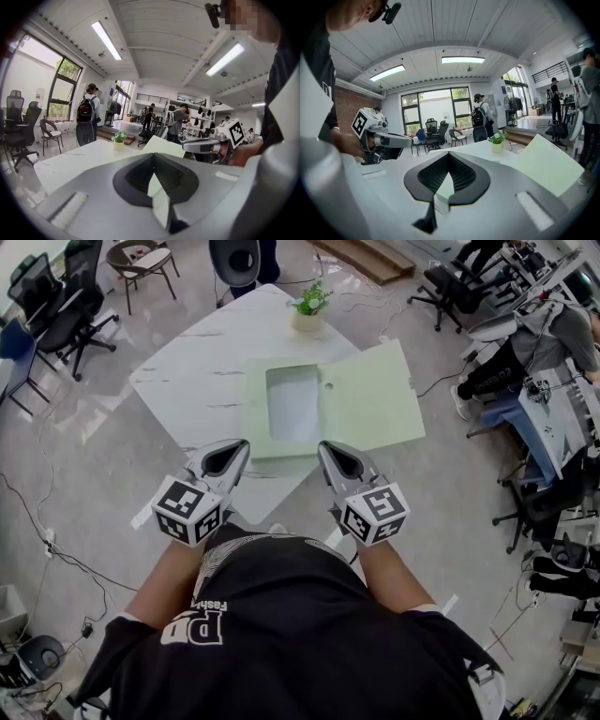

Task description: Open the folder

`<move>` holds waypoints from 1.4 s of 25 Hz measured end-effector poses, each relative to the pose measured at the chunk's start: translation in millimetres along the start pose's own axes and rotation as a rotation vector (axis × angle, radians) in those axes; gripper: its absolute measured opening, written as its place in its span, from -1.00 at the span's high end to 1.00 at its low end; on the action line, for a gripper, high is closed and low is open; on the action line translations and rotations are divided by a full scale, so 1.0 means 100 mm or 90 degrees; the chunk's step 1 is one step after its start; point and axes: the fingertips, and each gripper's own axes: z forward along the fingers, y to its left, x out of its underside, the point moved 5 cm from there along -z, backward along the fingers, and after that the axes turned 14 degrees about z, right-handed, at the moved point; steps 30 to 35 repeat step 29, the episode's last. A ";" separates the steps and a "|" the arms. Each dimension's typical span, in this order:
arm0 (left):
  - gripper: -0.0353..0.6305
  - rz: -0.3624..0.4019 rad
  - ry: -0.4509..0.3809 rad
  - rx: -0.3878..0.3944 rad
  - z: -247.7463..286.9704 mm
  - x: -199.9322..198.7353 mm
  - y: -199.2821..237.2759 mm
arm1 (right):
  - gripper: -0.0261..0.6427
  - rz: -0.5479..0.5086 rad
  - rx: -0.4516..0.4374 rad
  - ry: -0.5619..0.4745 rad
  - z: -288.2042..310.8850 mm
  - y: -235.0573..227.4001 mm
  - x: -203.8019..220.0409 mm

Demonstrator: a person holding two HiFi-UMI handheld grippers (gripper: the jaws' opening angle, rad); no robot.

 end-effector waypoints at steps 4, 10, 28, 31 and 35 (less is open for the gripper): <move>0.74 0.002 -0.006 0.001 -0.01 -0.03 0.02 | 0.93 0.004 0.001 0.003 0.02 -0.01 0.01; 0.74 0.004 -0.004 -0.001 -0.01 -0.03 0.02 | 0.93 0.009 -0.001 0.006 0.03 -0.01 0.00; 0.74 0.013 0.004 0.003 0.06 -0.01 0.07 | 0.93 0.011 -0.001 0.015 0.11 -0.07 0.02; 0.74 0.013 0.004 0.003 0.06 -0.01 0.08 | 0.93 0.011 -0.001 0.015 0.12 -0.08 0.02; 0.74 0.013 0.004 0.003 0.06 -0.01 0.08 | 0.93 0.011 -0.001 0.015 0.12 -0.08 0.02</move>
